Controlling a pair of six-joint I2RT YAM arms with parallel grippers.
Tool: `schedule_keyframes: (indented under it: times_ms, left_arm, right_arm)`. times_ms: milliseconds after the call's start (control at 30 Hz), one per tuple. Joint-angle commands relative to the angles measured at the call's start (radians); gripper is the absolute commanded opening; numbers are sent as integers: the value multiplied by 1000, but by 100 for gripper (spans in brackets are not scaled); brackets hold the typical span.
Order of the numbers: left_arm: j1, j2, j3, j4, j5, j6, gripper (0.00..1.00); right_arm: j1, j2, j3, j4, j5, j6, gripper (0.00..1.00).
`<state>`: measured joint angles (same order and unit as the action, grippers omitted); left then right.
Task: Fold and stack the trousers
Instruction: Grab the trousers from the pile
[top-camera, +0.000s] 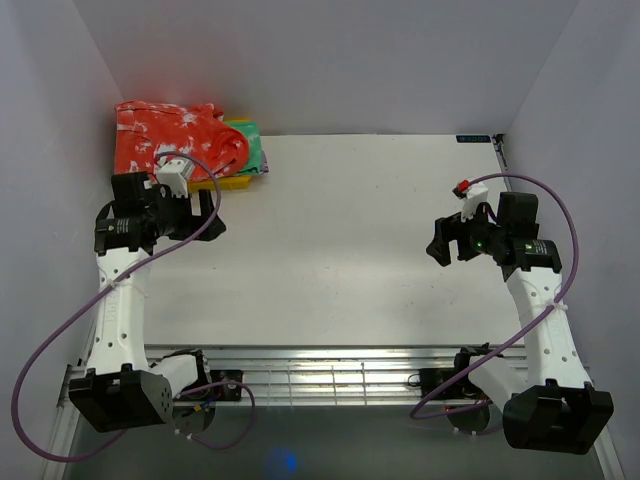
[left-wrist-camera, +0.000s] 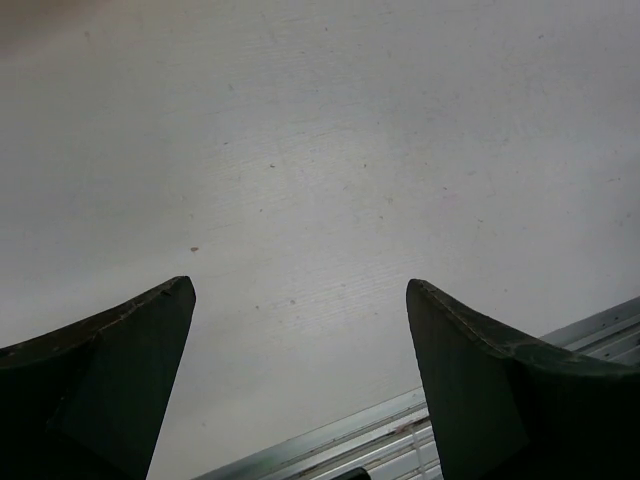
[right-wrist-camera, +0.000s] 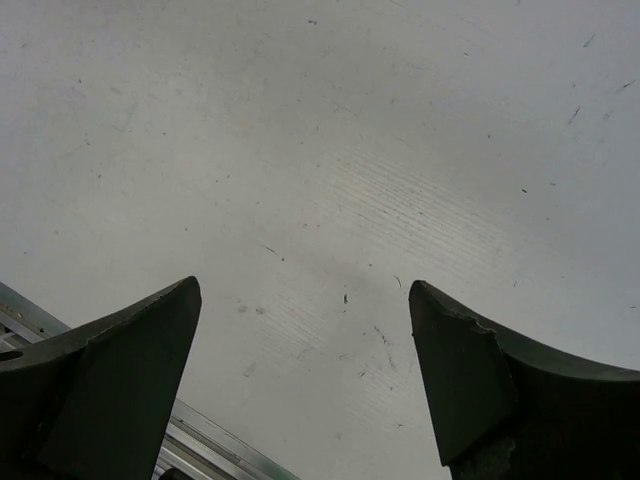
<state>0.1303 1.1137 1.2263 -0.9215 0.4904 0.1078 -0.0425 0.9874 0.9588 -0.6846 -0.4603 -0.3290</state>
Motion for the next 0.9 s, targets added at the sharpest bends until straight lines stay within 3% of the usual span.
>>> schedule_keyframes:
  times_ms: [0,167,233,400,533,867]
  left_arm:
    - [0,-2,88,73,-100,-71,98]
    - [35,173,300,41,-205,-85,98]
    - [98,276,418,27,-213,-86,98]
    - [255,501,705,-22,-84,-97,98]
    - [313,682,898,-14,-102,-92,98]
    - [368,883,952,148,-98,-88,98]
  right_arm:
    - [3,-10,18,5,-28,-1,90]
    - [3,5,23,10,-29,-5,90]
    - [3,13,23,13,-26,-8,90]
    - [3,20,15,19,-34,-12,90]
    - [4,31,14,20,-35,-13,90]
    - [4,31,-8,53,-48,4,90]
